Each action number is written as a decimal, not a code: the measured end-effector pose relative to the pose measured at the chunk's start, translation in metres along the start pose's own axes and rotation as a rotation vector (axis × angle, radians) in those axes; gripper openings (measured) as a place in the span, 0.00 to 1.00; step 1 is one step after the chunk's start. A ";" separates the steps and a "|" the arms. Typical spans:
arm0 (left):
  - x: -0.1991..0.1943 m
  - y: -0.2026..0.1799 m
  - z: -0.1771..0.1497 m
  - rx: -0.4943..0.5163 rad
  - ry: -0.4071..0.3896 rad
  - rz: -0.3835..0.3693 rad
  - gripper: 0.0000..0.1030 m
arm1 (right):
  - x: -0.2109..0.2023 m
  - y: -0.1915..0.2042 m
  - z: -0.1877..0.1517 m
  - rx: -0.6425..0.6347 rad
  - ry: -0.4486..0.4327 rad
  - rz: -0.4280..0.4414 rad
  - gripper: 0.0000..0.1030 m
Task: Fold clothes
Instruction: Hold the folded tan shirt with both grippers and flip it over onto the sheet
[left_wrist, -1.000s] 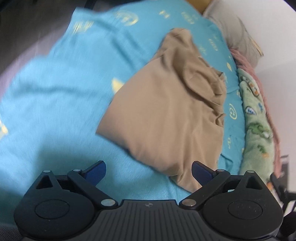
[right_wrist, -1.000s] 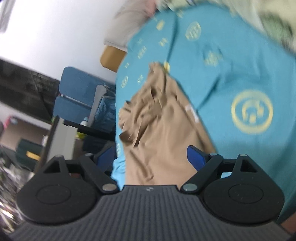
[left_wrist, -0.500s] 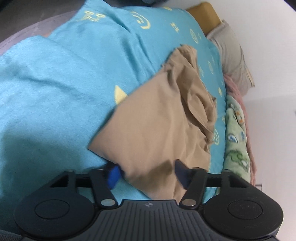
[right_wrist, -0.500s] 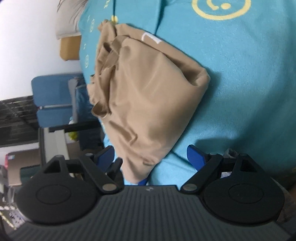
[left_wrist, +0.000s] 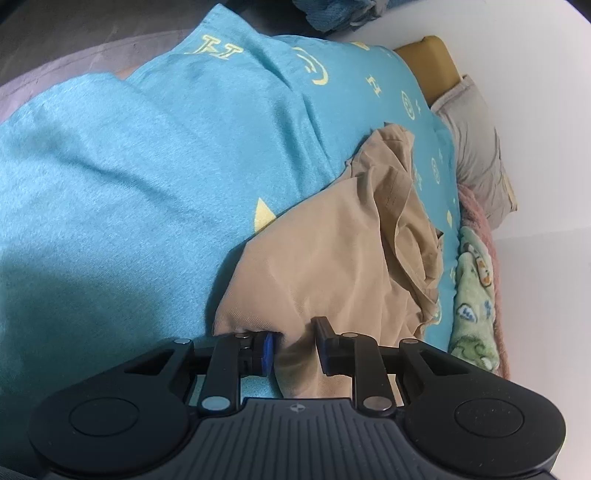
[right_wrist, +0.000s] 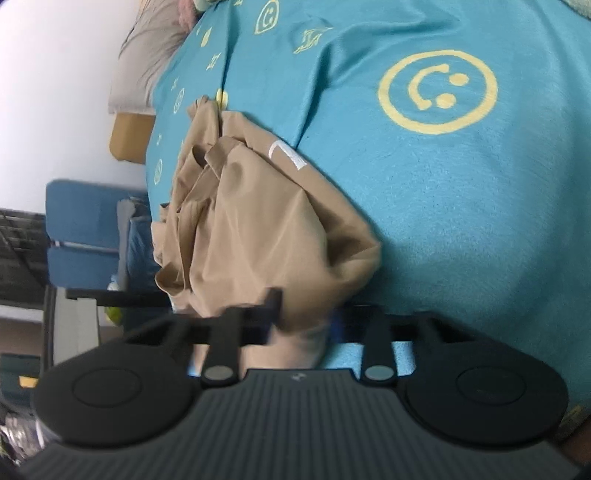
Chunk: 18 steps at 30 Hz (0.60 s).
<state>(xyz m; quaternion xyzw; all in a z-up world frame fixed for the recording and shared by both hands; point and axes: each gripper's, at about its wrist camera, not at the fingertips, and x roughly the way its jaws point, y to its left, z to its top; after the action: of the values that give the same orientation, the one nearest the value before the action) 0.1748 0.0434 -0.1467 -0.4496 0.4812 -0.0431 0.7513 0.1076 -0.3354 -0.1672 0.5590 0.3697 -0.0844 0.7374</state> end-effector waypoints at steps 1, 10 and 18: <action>-0.002 -0.003 0.000 0.020 0.001 0.011 0.20 | -0.003 0.004 0.000 -0.024 -0.014 0.001 0.14; -0.063 -0.087 0.020 0.108 -0.085 -0.063 0.10 | -0.048 0.065 0.020 -0.162 -0.072 0.091 0.10; -0.134 -0.129 -0.017 0.181 -0.162 -0.187 0.09 | -0.127 0.099 0.014 -0.289 -0.149 0.168 0.10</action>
<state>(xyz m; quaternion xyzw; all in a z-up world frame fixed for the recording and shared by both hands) 0.1376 0.0227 0.0352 -0.4252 0.3692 -0.1198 0.8176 0.0766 -0.3490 -0.0094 0.4683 0.2744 -0.0099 0.8398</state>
